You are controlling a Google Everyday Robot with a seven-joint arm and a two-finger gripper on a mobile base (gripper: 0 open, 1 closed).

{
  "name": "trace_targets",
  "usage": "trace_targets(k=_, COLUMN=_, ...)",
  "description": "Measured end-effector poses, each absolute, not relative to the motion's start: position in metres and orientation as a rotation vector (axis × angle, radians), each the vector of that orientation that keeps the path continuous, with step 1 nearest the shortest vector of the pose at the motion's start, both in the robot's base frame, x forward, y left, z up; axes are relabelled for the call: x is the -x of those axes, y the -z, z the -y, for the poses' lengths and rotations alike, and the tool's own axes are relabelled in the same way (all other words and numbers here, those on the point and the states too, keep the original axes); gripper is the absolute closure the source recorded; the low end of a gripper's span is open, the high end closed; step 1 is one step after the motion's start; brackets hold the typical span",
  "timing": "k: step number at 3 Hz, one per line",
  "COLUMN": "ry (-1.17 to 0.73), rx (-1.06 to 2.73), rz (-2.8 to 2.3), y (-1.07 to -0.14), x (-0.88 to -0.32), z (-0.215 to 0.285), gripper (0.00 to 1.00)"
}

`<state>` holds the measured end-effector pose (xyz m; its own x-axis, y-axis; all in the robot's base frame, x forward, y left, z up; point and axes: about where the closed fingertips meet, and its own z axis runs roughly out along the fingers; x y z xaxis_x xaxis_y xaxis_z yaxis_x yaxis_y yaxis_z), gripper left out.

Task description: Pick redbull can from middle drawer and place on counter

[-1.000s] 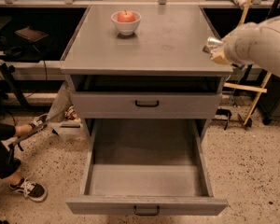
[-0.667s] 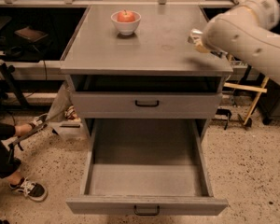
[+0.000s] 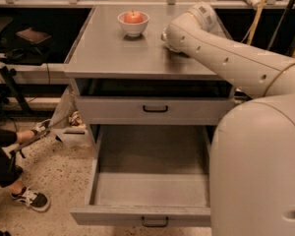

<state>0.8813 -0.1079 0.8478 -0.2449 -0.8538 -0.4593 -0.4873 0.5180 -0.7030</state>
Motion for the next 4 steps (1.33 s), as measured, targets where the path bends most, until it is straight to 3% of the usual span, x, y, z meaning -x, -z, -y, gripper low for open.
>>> trace_targets(k=1, ry=0.536, rx=1.103, rz=-1.897, y=-0.8478, x=-0.8814, z=0.1078, gripper=0.81)
trace_targets(k=4, ry=0.536, rx=1.103, rz=-1.897, y=-0.8477, x=-0.8814, z=0.1078, gripper=0.12)
